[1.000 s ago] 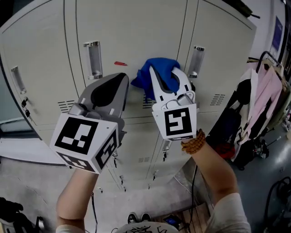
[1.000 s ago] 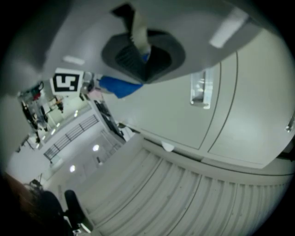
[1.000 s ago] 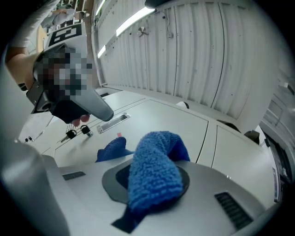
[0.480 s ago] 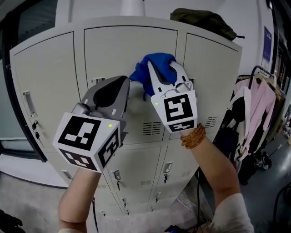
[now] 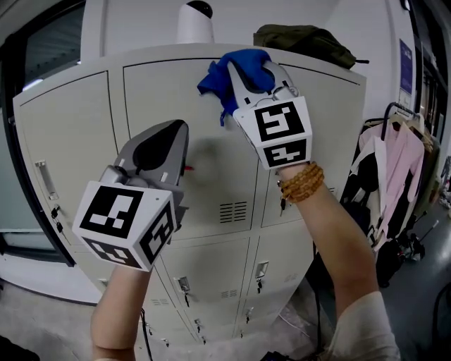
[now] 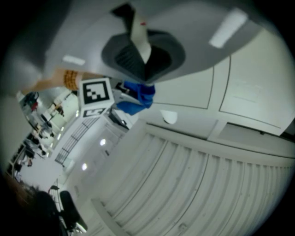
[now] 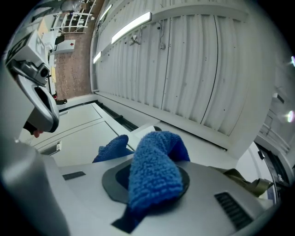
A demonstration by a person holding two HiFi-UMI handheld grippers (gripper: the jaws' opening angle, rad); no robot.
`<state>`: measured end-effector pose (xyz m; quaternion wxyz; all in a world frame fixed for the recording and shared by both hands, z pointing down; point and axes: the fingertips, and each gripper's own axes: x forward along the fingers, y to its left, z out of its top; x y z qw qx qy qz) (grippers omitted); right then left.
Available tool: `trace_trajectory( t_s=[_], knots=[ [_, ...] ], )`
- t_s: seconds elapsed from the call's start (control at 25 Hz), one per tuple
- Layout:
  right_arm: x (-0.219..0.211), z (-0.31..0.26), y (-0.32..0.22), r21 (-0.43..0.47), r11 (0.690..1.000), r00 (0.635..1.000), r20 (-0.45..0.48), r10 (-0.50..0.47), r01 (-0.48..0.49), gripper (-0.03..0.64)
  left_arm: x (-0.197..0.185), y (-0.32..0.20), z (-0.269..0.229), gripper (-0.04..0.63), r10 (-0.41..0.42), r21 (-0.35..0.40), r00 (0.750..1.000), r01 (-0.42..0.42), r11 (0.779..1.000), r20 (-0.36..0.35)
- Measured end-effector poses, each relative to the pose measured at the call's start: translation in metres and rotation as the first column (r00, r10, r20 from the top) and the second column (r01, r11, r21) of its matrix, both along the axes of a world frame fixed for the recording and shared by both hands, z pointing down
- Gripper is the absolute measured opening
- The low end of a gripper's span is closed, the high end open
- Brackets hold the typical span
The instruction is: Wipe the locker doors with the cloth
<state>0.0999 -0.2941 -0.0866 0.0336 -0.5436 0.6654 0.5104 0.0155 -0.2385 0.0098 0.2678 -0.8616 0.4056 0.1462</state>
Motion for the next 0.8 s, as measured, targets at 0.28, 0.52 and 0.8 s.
trace_trajectory(
  t_s=[0.28, 0.52, 0.8],
  knots=[
    [0.000, 0.018, 0.003, 0.029, 0.999, 1.000, 0.006, 0.014, -0.014, 0.023, -0.010, -0.008, 0.024, 0.002, -0.021, -0.038, 1.000, 0.022, 0.999, 0.016],
    [-0.024, 0.075, 0.001, -0.009, 1.000, 0.999, -0.031, -0.012, 0.012, 0.023, -0.017, -0.017, 0.061, 0.002, -0.036, -0.099, 0.999, 0.039, 0.994, 0.030],
    [-0.052, 0.143, -0.001, -0.080, 0.995, 0.997, -0.059, -0.056, 0.051, 0.023, -0.024, -0.022, 0.092, 0.002, -0.058, -0.145, 0.998, 0.063, 0.987, 0.037]
  ],
)
